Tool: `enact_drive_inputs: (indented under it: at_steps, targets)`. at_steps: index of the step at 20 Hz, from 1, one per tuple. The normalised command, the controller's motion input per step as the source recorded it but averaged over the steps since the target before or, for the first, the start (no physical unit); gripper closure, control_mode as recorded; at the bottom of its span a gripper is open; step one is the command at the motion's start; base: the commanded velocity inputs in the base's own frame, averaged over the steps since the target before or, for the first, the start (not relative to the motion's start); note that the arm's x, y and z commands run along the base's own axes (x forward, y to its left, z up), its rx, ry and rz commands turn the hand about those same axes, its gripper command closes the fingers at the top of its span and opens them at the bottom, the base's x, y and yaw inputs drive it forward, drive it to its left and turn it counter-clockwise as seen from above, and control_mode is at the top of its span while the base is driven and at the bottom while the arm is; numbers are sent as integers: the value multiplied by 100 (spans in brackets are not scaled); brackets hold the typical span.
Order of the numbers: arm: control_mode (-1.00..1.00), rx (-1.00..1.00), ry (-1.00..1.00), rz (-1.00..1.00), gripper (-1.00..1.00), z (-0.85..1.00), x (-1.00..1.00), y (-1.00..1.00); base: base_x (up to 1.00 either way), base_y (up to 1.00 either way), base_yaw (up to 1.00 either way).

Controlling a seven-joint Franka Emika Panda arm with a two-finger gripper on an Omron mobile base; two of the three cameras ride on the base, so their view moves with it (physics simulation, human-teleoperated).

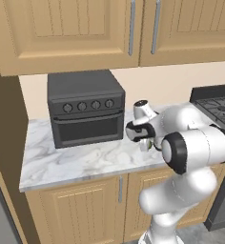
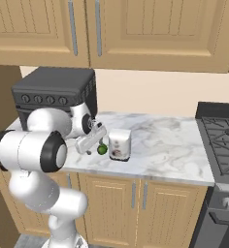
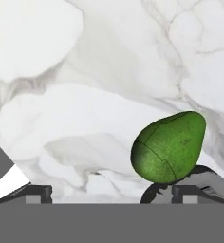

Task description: Place the avocado and tomato inside the fridge drawer. Close the drawer after placing the vegetables.

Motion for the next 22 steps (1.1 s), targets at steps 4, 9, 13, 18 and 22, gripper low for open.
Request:
enact_drive_inputs:
  at_steps: [4, 9, 13, 18, 22]
  targets:
    - [-100, 0, 0, 1, -100, 0, 21, -1, 0, 0, 0]
    - [-100, 0, 0, 0, -100, -9, 1, -9, 0, 0, 0]
    - [-100, 0, 0, 0, -100, -27, 0, -13, 0, 0, 0]
    - [-100, 0, 0, 0, -100, -28, 13, -4, 0, 0, 0]
    - [-100, -1, 0, 0, -100, -16, 21, 0, 0, 0, 0]
